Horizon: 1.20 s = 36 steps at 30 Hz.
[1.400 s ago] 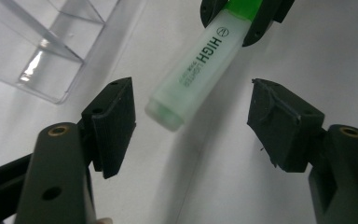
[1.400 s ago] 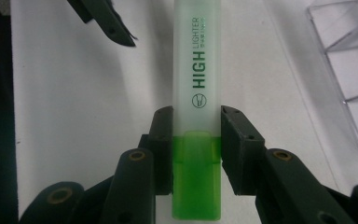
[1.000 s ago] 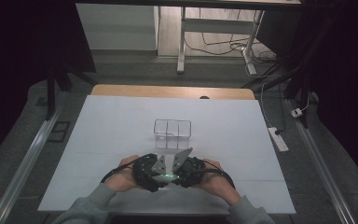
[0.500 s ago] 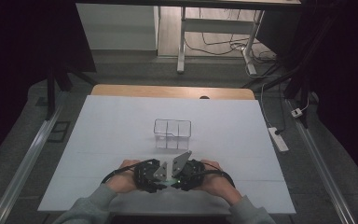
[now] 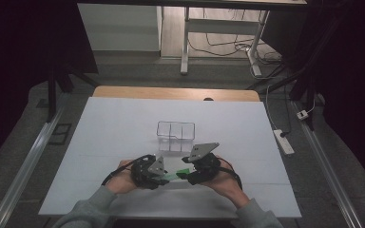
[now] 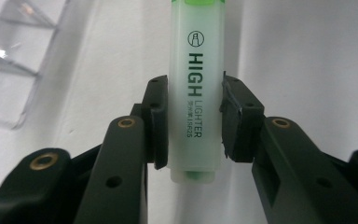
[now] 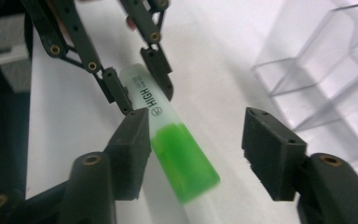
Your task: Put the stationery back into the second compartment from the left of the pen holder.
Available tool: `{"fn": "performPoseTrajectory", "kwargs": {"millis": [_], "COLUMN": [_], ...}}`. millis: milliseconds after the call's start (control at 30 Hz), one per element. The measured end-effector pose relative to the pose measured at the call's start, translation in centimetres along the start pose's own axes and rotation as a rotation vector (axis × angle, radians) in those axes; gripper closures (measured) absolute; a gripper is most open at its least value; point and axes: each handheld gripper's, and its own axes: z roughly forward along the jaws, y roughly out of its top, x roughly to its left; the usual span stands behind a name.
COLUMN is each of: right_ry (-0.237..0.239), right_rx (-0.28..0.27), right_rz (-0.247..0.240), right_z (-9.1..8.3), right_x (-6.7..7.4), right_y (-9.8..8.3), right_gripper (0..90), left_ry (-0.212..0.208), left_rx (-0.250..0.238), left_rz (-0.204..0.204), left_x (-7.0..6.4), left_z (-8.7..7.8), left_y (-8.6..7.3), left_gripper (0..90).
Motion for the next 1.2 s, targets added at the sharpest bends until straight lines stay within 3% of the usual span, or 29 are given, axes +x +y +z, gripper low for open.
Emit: {"fn": "performPoseTrajectory", "kwargs": {"millis": [167, 300, 700, 1200], "right_ry": [-0.036, -0.057, -0.106, -0.134], "right_rx": [-0.072, -0.090, -0.104, -0.133], "right_rz": [0.060, 0.086, 0.123, 0.162], "right_z": [-0.9, -1.3, -1.6, -1.9], "right_x": [-0.7, -1.0, -1.6, -1.7], "right_y": [-0.3, -0.6, -1.1, -1.4], "right_gripper": [38.9, 37.6, 35.1, 31.6], "left_ry": [0.024, 0.045, 0.087, 0.164], "left_rx": [-0.027, -0.054, -0.117, -0.247], "left_rz": [-0.055, -0.090, -0.158, -0.218], "left_x": [0.7, 1.2, 1.8, 1.7], "left_z": [-0.4, -0.8, -1.6, -2.4], "left_y": [-0.7, -1.1, -1.7, -2.0], "left_gripper": [65.4, 65.4, 65.4, 65.4]}}
